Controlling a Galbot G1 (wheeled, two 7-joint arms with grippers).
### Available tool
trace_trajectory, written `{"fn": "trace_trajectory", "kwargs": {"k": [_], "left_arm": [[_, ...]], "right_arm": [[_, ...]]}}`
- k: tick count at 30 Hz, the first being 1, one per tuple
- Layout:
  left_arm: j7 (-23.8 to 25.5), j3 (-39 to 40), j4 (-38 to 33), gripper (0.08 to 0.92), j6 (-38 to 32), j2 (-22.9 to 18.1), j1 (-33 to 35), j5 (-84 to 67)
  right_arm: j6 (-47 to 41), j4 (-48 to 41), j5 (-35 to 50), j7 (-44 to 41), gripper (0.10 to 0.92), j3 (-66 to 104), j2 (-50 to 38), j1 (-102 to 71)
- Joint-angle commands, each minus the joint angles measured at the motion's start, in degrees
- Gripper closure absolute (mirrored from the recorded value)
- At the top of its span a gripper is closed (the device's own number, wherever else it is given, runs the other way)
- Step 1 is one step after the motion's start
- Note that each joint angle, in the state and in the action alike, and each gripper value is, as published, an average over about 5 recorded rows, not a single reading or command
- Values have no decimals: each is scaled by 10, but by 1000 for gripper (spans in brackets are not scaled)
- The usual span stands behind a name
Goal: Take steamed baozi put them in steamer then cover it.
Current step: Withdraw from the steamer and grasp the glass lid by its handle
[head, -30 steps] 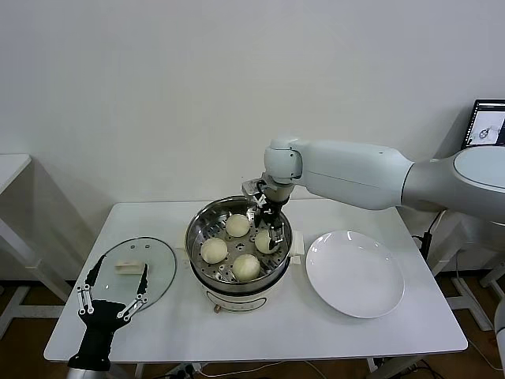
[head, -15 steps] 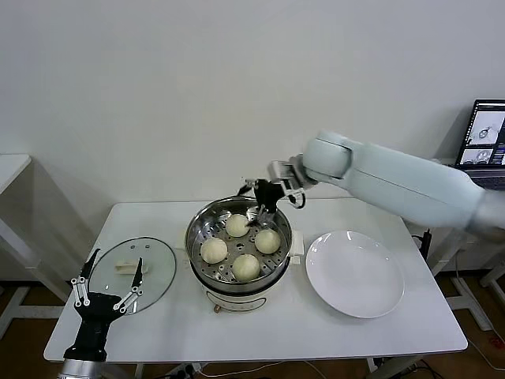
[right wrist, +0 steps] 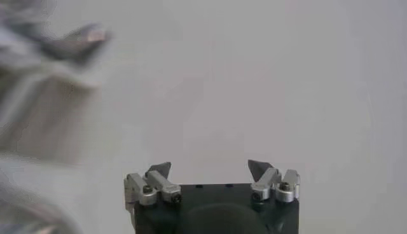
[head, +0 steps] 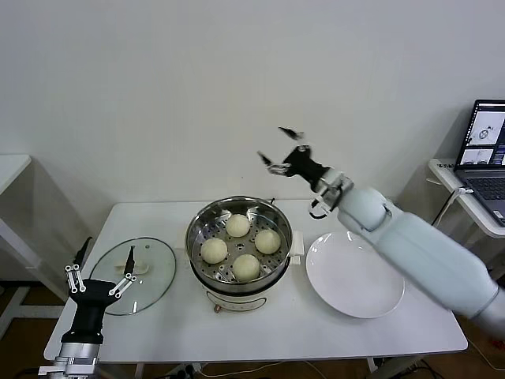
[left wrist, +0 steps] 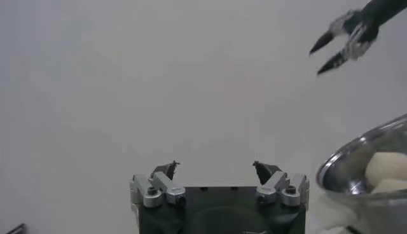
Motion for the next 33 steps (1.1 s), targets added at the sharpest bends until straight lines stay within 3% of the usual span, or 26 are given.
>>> {"fn": "trace_trajectory", "kwargs": {"k": [1,9,16,33], "left_arm": [[-30,-17,98,177,-5,19,-38,214],[-36,-14,233,177,-16,38,-62,371],[-98,-7,351,177,-56,29,-97,507],[-88,16,399,177,-26,33,-181,520]], "right_arm": [[47,20,-33,115,203,347,41,-380],[91,44,-62,71,203,419,123,-523],[98,61,-94,63,203,407,164,-544],[103,56,-127,53,203,406,191,-549]]}}
